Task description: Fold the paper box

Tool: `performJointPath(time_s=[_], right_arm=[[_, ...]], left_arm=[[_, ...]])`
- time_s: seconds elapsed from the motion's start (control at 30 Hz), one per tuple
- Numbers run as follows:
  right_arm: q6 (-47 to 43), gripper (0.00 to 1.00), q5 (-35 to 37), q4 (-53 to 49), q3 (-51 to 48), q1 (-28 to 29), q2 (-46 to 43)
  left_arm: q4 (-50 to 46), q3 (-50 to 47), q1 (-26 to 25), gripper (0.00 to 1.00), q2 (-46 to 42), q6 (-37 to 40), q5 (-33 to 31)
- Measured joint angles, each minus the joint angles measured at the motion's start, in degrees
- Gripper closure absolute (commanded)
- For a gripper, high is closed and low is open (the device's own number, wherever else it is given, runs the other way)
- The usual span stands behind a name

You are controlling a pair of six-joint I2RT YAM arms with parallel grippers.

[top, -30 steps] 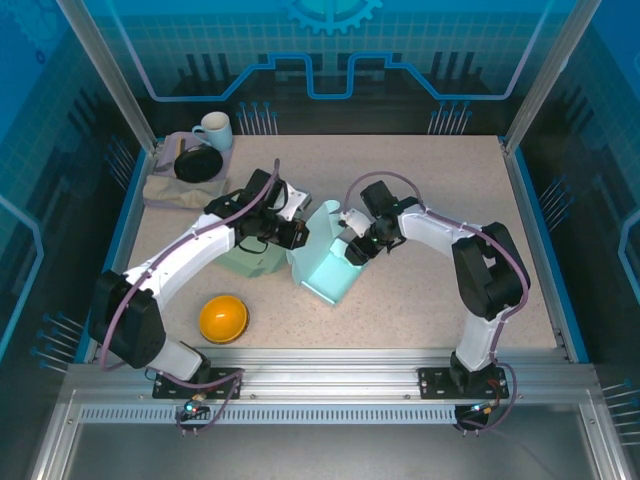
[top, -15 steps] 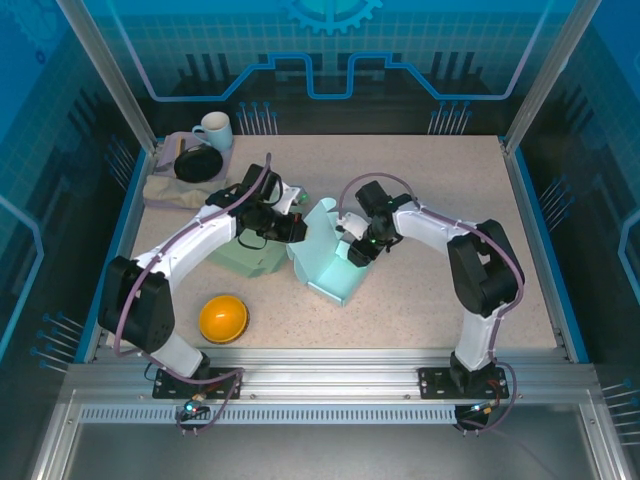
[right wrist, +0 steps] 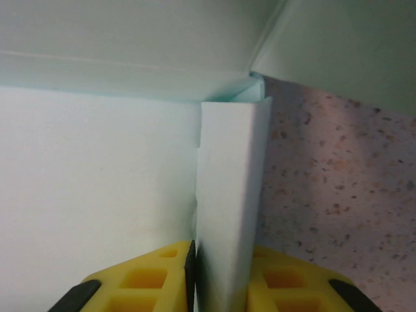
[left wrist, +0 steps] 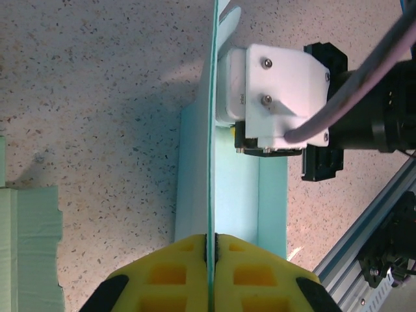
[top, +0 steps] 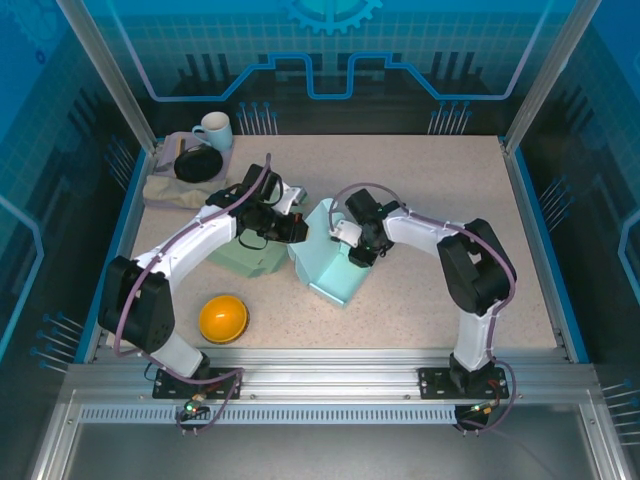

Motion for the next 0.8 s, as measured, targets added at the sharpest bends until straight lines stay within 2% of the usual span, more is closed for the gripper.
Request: performJointPath(time_s=[0.1, 0.27, 0.4, 0.5, 0.63, 0.73, 0.8], right_arm=[[-0.1, 0.79, 6.0, 4.3, -3.1, 1.2, -1.4], [-0.1, 0.87, 15.7, 12.6, -7.0, 2.5, -2.5], [0.1, 0.93, 20.6, 17.8, -9.1, 2.7, -3.0], [0.1, 0.93, 23.8, 20.8, -10.1, 3.2, -3.0], [-0.4, 0.89, 24.6, 24.3, -11.8, 3.3, -3.2], [-0.5, 0.83, 21.6, 26.3, -14.3, 3.2, -4.9], [-0.1, 0.74, 18.9, 25.7, -15.3, 2.8, -6.4]], left_arm=[[0.0, 0.0, 0.0, 0.99, 0.3, -1.5, -0.9], [0.9, 0.0, 0.0, 0.99, 1.7, -3.0, -2.5], [2.5, 0.0, 0.0, 0.99, 2.4, -3.3, -3.4], [3.3, 0.0, 0.0, 0.98, 2.4, -3.6, -3.7], [3.9, 0.0, 0.0, 0.98, 2.5, -4.2, -3.8], [3.1, 0.2, 0.0, 0.98, 2.5, -4.4, -3.8], [1.8, 0.7, 0.0, 0.98, 2.5, -4.3, -3.8]])
